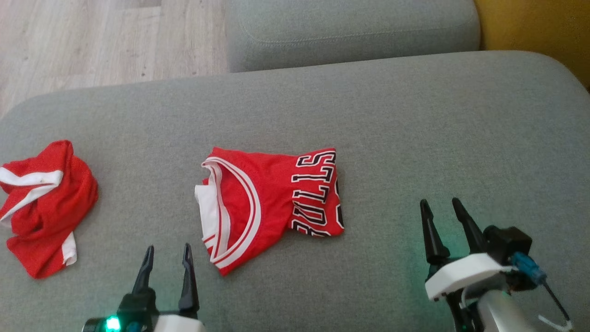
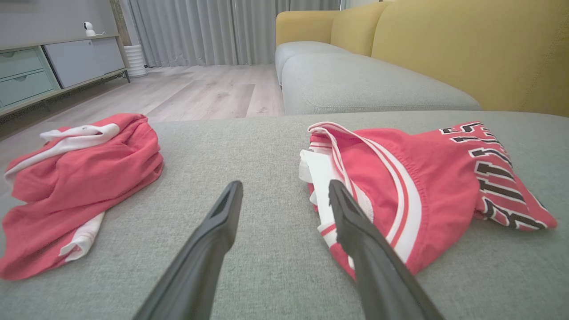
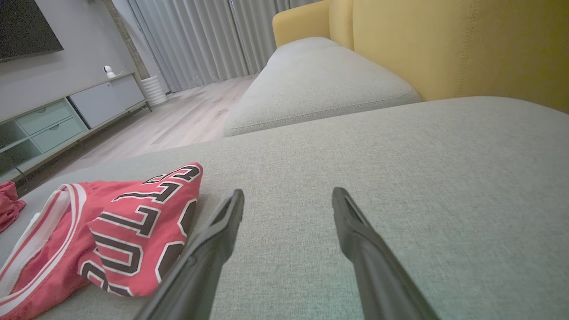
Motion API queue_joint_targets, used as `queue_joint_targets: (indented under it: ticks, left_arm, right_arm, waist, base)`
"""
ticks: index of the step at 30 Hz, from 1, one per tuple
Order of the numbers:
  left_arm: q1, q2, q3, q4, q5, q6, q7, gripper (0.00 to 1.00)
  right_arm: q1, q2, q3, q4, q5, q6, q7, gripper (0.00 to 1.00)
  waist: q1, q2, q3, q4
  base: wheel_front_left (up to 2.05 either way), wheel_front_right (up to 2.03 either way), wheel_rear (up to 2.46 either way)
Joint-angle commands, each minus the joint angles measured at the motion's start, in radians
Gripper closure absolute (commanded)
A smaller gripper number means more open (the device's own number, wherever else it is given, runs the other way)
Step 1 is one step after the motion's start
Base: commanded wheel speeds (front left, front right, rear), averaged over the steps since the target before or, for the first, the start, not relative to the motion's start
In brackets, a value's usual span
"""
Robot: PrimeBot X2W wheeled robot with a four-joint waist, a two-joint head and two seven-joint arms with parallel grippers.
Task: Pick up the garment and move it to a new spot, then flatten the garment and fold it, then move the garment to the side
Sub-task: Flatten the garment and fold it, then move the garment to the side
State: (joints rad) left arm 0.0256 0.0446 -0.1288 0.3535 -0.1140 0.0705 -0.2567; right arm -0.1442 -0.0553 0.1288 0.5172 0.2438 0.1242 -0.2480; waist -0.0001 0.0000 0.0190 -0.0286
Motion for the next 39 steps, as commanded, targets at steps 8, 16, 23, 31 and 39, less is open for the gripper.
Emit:
queue_joint_targets:
  ticks: [8, 16, 23, 31, 39]
  left_arm:
    - [0.006, 0.006, 0.034, -0.036, 0.002, 0.009, -0.005, 0.0]
    - [-0.04, 0.006, -0.013, -0.042, 0.001, -0.007, -0.005, 0.0]
    - [-0.092, 0.006, -0.053, -0.029, -0.005, -0.02, -0.005, 0.0]
    - [-0.11, 0.006, -0.059, -0.024, -0.008, -0.025, -0.005, 0.0]
    - [-0.125, 0.006, -0.085, -0.03, -0.021, -0.03, -0.005, 0.0]
  right_arm:
    - [0.01, 0.005, 0.028, -0.036, 0.021, 0.007, -0.014, 0.0]
    - [-0.077, 0.005, 0.162, 0.053, 0.11, 0.007, -0.014, 0.0]
    - [-0.255, 0.005, 0.234, 0.193, 0.177, 0.007, -0.014, 0.0]
    - [-0.337, 0.005, 0.254, 0.336, 0.205, 0.007, -0.014, 0.0]
    - [-0.352, 0.005, 0.366, 0.441, 0.335, 0.007, -0.014, 1.0]
  waist:
    - [0.0001, 0.0, -0.015, 0.006]
    - [0.0001, 0.0, 0.057, 0.076]
    - [0.0001, 0.0, 0.14, 0.174]
    - [0.0001, 0.0, 0.177, 0.239]
    - [0.0001, 0.0, 0.194, 0.26]
  base:
    - [0.0, 0.0, 0.0]
    - [0.0, 0.0, 0.0]
    - [0.0, 0.0, 0.0]
    - [0.0, 0.0, 0.0]
    - [0.0, 0.0, 0.0]
